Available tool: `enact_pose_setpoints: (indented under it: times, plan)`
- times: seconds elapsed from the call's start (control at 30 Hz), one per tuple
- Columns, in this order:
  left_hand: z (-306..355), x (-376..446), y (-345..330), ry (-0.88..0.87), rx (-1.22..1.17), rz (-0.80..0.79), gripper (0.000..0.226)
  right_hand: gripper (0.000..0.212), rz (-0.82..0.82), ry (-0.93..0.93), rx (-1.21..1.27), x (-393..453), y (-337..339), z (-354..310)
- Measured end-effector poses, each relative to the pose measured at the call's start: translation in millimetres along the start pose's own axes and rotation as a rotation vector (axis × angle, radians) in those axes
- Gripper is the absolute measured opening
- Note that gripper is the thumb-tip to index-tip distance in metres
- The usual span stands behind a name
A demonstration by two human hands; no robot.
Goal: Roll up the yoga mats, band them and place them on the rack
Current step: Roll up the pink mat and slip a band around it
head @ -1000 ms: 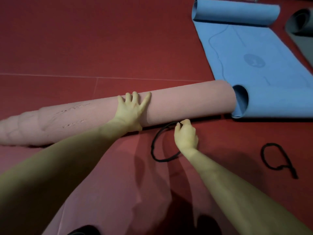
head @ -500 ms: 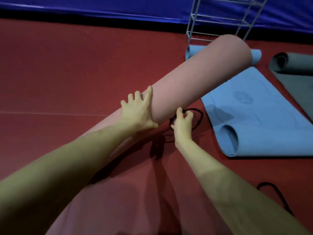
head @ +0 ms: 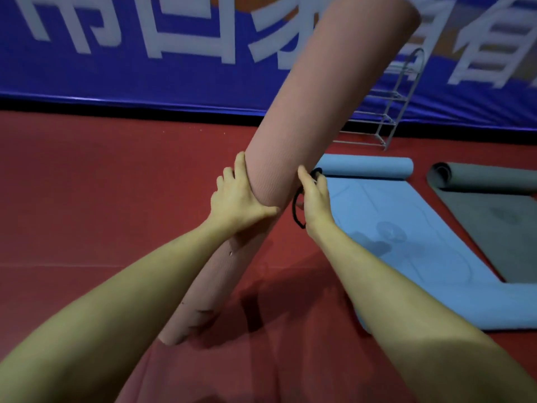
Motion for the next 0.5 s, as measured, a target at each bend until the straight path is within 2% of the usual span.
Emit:
enact_pose_setpoints:
  times: [0.13,0.33,0.43,0.5]
  plan:
    - [6,3,17,-0.007,-0.203,0.028,0.136,0.031,-0.061,0.047,-0.007,5,-1,-38]
    - [-1,-9,26,-0.047,-0.522,0.122,0.128,0.029,-0.11,0.151,-0.143,4,-3,-70]
    - [-11,-12,11,0.001,-0.583,0.076,0.13,0.03,-0.132,0.136,-0.167,1,-7,-63]
    - [-21,-13,-2,0.052,-0.611,-0.01,0.128,0.035,-0.146,0.09,-0.201,0,-9,-49]
Point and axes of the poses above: each hand's wrist, its own x-axis towards the middle knuckle, its own y-axis out of the back of the hand, z = x × y, the point moved 9 cm from there along x, towards the middle knuckle, and after that the axes turned 13 degrees about -x, right-handed, at the moved point
